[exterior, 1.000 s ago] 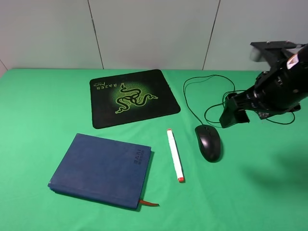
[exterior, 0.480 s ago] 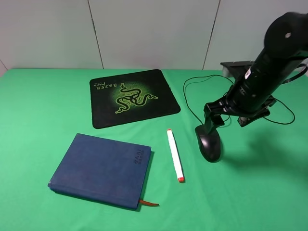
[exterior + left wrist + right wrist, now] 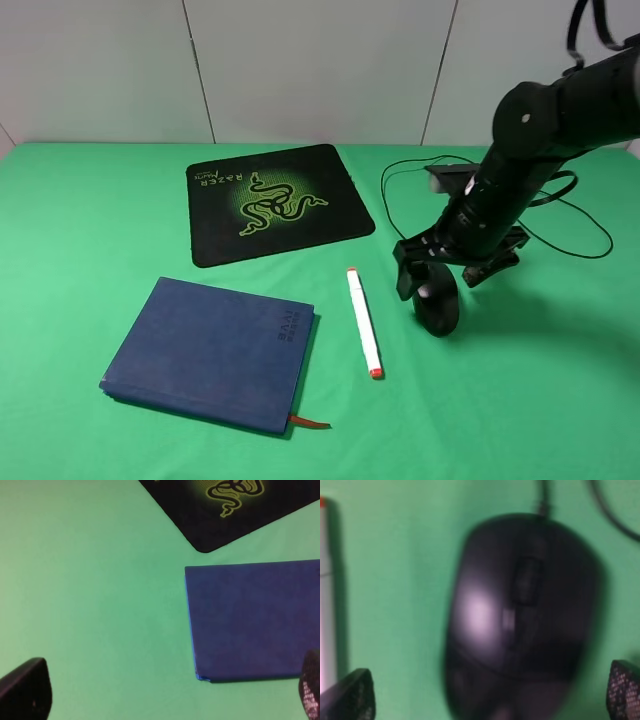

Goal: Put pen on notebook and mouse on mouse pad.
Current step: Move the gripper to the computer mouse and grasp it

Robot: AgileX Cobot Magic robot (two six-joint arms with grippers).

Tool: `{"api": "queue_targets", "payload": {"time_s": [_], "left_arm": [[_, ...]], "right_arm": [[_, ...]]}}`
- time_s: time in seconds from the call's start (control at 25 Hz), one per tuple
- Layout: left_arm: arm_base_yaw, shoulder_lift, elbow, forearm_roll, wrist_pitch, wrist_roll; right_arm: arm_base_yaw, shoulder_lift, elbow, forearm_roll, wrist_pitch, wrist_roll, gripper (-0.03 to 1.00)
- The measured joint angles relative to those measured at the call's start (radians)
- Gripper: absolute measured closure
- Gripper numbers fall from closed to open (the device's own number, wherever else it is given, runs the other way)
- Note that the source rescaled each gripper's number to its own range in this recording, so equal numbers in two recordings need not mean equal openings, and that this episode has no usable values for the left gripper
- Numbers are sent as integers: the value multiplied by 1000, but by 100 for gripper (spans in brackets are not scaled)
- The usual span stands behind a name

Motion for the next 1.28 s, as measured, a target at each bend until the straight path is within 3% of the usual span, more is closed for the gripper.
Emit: {"api": "queue_targets", "payload": {"time_s": [0.2,0.96,1.08,1.2,1.28], "left_arm": [[0,0,0,0,0,0],[0,0,0,0,0,0],[0,0,0,0,0,0],[0,0,0,0,0,0],[0,0,0,0,0,0]], "right_arm": [[62,29,-3,-37,-27,23,-3],[62,68,-4,-95,-70,68,-2],[62,68,-4,-98,-70,68,10],[62,68,-4,-99,-70,68,37],[62,68,-4,-99,-73,68,39]]}}
